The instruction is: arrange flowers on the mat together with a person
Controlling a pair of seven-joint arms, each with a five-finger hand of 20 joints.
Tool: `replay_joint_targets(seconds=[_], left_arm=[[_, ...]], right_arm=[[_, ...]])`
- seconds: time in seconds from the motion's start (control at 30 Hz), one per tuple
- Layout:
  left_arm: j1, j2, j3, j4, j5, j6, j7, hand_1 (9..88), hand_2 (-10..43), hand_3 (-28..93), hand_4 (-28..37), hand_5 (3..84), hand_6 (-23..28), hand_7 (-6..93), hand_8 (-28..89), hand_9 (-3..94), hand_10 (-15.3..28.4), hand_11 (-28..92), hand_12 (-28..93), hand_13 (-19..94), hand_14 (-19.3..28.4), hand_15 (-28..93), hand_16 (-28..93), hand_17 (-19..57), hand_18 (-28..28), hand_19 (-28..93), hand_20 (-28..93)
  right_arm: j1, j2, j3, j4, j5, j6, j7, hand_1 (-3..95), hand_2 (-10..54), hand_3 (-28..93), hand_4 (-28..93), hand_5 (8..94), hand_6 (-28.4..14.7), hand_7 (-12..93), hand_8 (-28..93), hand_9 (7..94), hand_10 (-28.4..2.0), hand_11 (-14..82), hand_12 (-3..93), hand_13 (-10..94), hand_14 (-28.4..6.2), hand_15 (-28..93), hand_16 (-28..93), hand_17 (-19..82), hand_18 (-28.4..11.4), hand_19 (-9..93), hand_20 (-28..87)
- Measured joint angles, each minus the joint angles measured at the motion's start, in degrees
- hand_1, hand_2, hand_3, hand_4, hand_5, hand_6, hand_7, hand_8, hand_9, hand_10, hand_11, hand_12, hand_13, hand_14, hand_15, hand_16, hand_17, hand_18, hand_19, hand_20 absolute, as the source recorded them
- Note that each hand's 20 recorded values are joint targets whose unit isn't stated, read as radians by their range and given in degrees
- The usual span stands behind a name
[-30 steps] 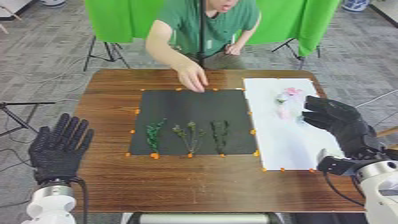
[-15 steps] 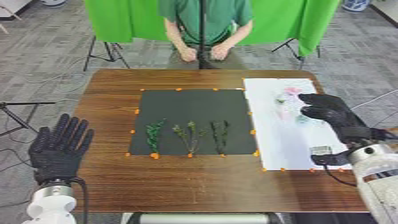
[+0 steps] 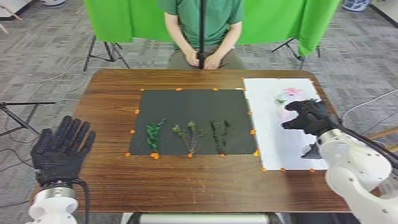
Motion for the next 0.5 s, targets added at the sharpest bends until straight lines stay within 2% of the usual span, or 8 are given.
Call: replay_joint_targets(seconds=[0.2, 0.47, 0.5], left_arm=[[0.0, 0.00, 0.05, 0.03, 0.01, 0.03, -0.30, 28.2, 13.2, 76, -28.3, 51.2, 8.7, 15.2, -10, 44.4, 13.6, 21, 8, 33, 14.9, 31, -8, -6.5, 15.7, 40, 11], [-0.3, -0.13, 0.33, 0.21, 0.06, 0.09, -0.87, 28.2, 13.3, 76, -28.3, 51.1, 8.6, 15.3, -10, 44.5, 13.7, 21, 8, 33, 15.0, 31, -7, -6.5, 15.7, 40, 11], [-0.4, -0.13, 0.36, 0.24, 0.06, 0.11, -0.92, 28.1, 13.3, 76, -28.3, 51.1, 8.6, 15.3, -10, 44.5, 13.7, 21, 8, 33, 15.0, 31, -7, -6.5, 15.7, 40, 11]], right_arm=[[5.0, -0.5, -4.2, 2.8, -5.8, -0.4, 0.6, 30.6, -7.8, 80, -27, 40.4, -3.6, 17, -12, 41.1, -11.1, 8.7, 15.0, 29, -17.5, 6, 25, 2, -20.1, 38, 11], [12.3, -1.5, -9.7, 8.0, -3.8, -8.2, 0.8, 32.0, -9.3, 79, -28, 43.4, -4.5, 14, -12, 46.9, -10.9, 9.5, 12.8, 31, -16.9, 7, 24, -2, -21.3, 37, 7], [12.7, -1.7, -10.0, 8.3, -3.7, -8.7, 0.9, 32.9, -9.4, 79, -28, 43.9, -4.2, 15, -12, 48.9, -11.6, 9.9, 12.9, 32, -16.8, 7, 24, -2, -21.3, 38, 7]])
